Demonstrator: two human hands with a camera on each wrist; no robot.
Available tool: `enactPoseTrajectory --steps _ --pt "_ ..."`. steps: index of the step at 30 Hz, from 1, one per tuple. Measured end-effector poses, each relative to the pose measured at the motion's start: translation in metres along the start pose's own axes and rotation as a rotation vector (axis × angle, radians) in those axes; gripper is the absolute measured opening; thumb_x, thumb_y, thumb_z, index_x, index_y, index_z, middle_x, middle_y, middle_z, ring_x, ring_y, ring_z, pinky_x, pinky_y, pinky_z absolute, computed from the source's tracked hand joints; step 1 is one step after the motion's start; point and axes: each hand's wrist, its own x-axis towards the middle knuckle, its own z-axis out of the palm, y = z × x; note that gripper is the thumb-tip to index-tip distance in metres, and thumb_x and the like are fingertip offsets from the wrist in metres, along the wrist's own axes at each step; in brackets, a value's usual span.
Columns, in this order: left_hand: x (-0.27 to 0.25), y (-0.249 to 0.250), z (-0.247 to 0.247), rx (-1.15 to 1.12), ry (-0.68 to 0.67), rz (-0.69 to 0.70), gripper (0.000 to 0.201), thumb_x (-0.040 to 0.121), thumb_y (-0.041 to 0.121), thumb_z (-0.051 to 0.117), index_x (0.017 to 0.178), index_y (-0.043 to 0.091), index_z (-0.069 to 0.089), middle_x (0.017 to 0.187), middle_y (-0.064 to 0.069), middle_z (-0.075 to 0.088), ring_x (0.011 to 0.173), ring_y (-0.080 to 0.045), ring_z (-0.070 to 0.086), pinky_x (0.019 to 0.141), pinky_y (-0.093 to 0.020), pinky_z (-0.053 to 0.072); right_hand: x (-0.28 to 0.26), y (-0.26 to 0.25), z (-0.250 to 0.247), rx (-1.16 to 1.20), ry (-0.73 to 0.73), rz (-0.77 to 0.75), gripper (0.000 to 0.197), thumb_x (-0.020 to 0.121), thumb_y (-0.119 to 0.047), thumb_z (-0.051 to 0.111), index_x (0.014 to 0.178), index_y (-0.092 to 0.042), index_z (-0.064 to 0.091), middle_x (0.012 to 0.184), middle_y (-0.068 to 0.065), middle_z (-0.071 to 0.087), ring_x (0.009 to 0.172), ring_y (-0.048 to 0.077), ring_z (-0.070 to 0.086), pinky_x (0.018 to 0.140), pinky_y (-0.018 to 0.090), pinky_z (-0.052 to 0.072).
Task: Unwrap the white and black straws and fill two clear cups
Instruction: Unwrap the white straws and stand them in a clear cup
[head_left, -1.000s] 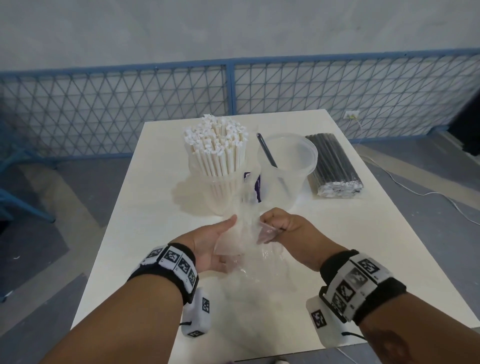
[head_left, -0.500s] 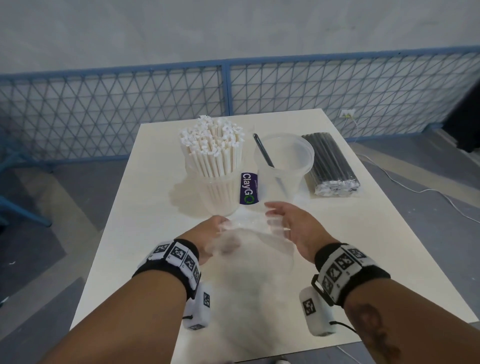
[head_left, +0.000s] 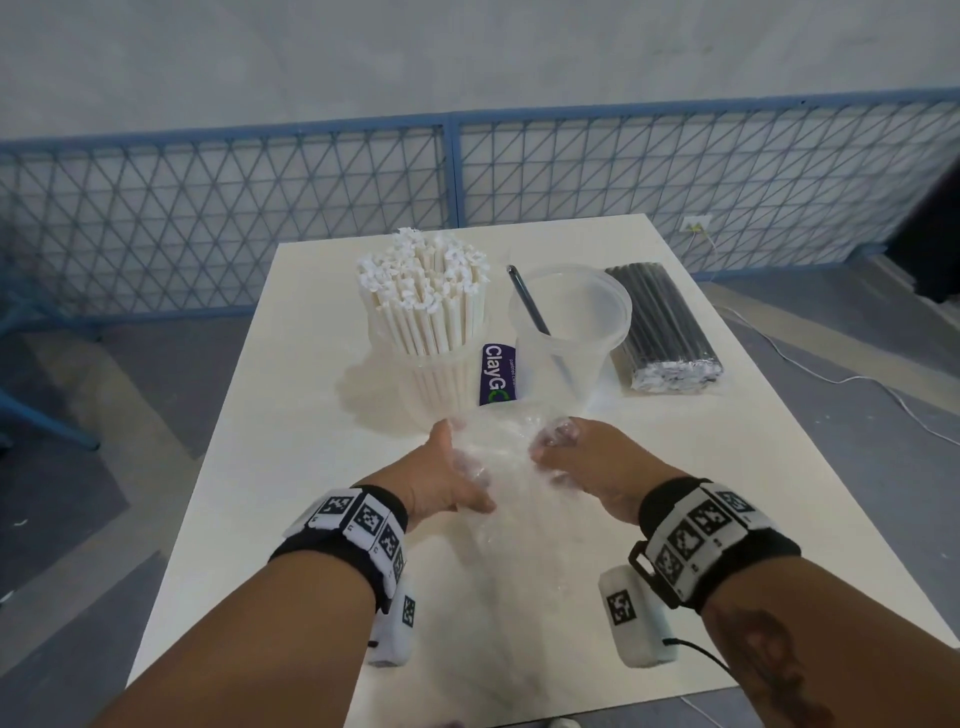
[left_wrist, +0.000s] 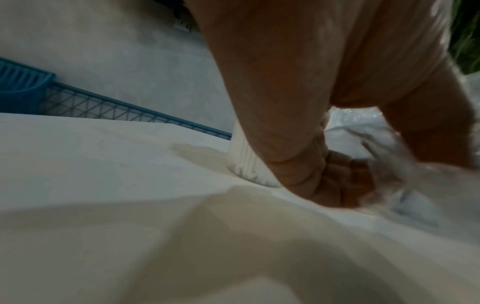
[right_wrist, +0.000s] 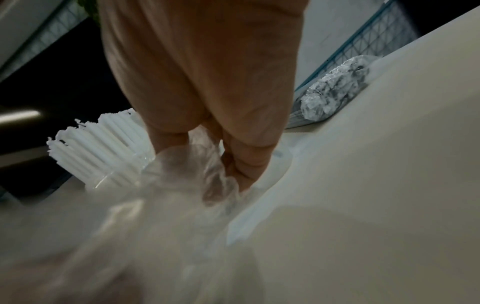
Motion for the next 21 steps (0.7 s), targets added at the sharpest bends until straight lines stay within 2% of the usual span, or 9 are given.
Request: enactPoseTrajectory --steps 3,6,8,10,13,14,16,18,21 --pt "0.009 -0.007 -0.005 0.101 0.21 0.046 0.089 0.073 0.008 0.087 0.144 0.021 0.035 0.105 -0.003 0.064 0.099 -0.022 0.067 0.1 -0.045 0.054 -0.003 -0.011 0.002 -0.069 -0.02 -0.095 0.01 0.086 -0.008 0.062 0.081 -0.014 0.057 0.081 0.004 0.063 0.074 0.019 0.06 0.072 0.028 0.051" --pt "0.011 -0.004 -0.007 0.222 0.368 -0.037 0.045 0.089 0.032 0.075 0.122 0.015 0.05 0.107 -0.005 0.067 0.09 -0.021 0.064 0.082 -0.034 0.053 -0.008 -0.02 0.009 -0.319 0.293 -0.477 0.006 0.094 -0.008 0.055 0.094 -0.011 0.06 0.088 0.008 0.066 0.081 0.016 0.061 0.077 0.026 0.048" --pt "0.007 0.001 -0.009 -0.104 0.26 -0.188 0.033 0.102 0.038 0.055 0.114 0.008 0.055 0.089 -0.01 0.073 0.066 -0.018 0.062 0.06 -0.028 0.053 -0.015 -0.021 0.013 -0.612 0.491 -0.904 0.017 0.092 -0.002 0.051 0.095 -0.009 0.066 0.095 0.003 0.066 0.09 0.012 0.055 0.083 0.019 0.042" --pt "-0.001 0.004 -0.017 -0.558 0.06 -0.301 0.057 0.105 0.054 0.037 0.114 0.003 0.062 0.084 -0.015 0.075 0.059 -0.02 0.064 0.048 -0.024 0.053 -0.021 -0.007 0.019 -0.876 0.488 -1.162 0.02 0.083 -0.002 0.055 0.092 -0.012 0.068 0.104 0.008 0.068 0.1 0.019 0.054 0.09 0.028 0.04" --pt "-0.007 0.005 -0.03 -0.698 -0.201 -0.282 0.105 0.082 0.09 0.024 0.132 0.008 0.064 0.111 -0.023 0.075 0.086 -0.027 0.075 0.077 -0.036 0.062 -0.027 0.031 0.029 -1.033 0.278 -1.195 0.01 0.094 -0.018 0.051 0.096 -0.022 0.059 0.115 0.008 0.067 0.103 0.028 0.06 0.091 0.034 0.044" --pt "-0.009 0.005 -0.031 -0.605 -0.201 -0.237 0.104 0.081 0.09 0.026 0.134 0.007 0.061 0.112 -0.029 0.072 0.086 -0.022 0.075 0.087 -0.036 0.06 -0.028 0.044 0.031 -1.051 0.197 -1.196 0.011 0.099 -0.021 0.046 0.096 -0.022 0.057 0.116 0.008 0.067 0.103 0.029 0.062 0.091 0.034 0.046" --pt "-0.01 0.001 -0.026 -0.442 -0.084 -0.112 0.088 0.073 0.077 0.063 0.13 0.009 0.061 0.106 -0.029 0.071 0.089 -0.013 0.07 0.103 -0.036 0.049 -0.028 0.062 0.032 -1.091 0.057 -1.147 0.005 0.096 -0.018 0.048 0.095 -0.02 0.052 0.121 0.009 0.064 0.107 0.028 0.062 0.089 0.034 0.053" --pt "-0.003 -0.007 -0.021 -0.36 -0.041 -0.089 0.076 0.061 0.043 0.094 0.124 0.012 0.062 0.099 -0.014 0.076 0.092 -0.014 0.067 0.092 -0.029 0.05 -0.025 0.074 0.031 -1.123 -0.046 -1.026 0.014 0.086 -0.01 0.055 0.092 -0.02 0.048 0.13 0.009 0.058 0.119 0.027 0.057 0.091 0.035 0.054" --pt "0.009 -0.02 -0.017 -0.203 0.059 -0.114 0.031 0.086 -0.002 0.074 0.113 0.009 0.062 0.1 -0.01 0.066 0.081 -0.017 0.064 0.071 -0.024 0.052 -0.021 0.079 0.033 -1.05 -0.177 -0.802 0.01 0.085 -0.023 0.058 0.092 -0.019 0.053 0.135 0.003 0.057 0.131 0.021 0.049 0.103 0.033 0.046"
